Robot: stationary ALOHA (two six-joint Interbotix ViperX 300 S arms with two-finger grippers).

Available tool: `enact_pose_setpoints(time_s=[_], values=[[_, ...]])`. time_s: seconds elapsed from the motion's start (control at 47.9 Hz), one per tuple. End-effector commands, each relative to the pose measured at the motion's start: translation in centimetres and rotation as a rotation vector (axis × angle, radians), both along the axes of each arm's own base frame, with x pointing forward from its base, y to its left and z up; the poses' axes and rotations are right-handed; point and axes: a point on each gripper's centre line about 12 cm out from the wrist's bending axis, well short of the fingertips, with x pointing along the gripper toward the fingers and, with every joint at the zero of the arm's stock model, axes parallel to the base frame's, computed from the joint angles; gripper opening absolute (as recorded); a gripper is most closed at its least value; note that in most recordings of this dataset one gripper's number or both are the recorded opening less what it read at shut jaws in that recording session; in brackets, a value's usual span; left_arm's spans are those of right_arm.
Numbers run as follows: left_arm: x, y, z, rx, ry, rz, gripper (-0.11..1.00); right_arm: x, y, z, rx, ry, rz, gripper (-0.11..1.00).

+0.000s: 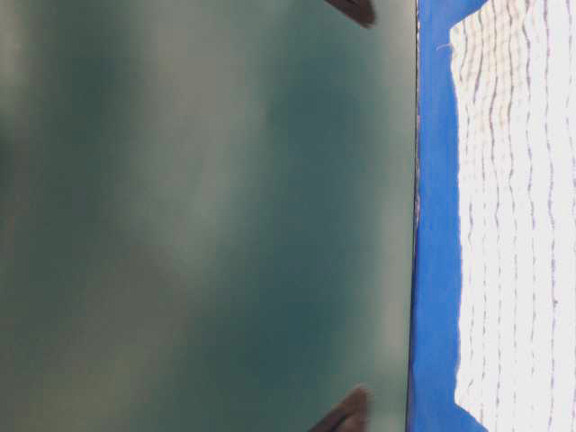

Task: Fold the blue towel.
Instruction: 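Move both grippers to the towel's far corners and grasp them, then lift the far corners and fold them toward the near edge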

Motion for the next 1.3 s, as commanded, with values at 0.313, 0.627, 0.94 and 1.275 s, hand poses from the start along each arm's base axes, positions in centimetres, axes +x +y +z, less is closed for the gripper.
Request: enact_pose_setpoints(time_s=[0.313,0.627,0.94,1.275], values=[[2.3,3.7,-5.4,-0.065,0.137,0.051,0.91,2.1,-4.4,-5.2,0.049,0.111,-0.048,0.58],[1.9,4.8,-7.0,-0.095,0.182,0.082,0.85,2.3,-5.7,-6.6,0.053,0.133,-0.063,0.55],[2.2,4.7,-7.4,-0.071,0.255,0.035,0.15,2.2,-5.4,-6.8,0.058,0.145,-0.057,0.06],[2.6,4.9,-6.1,-0.048,0.228,0.032,0.05,2.2,-5.5,-5.8,0.04,0.122,-0.059,0.06]])
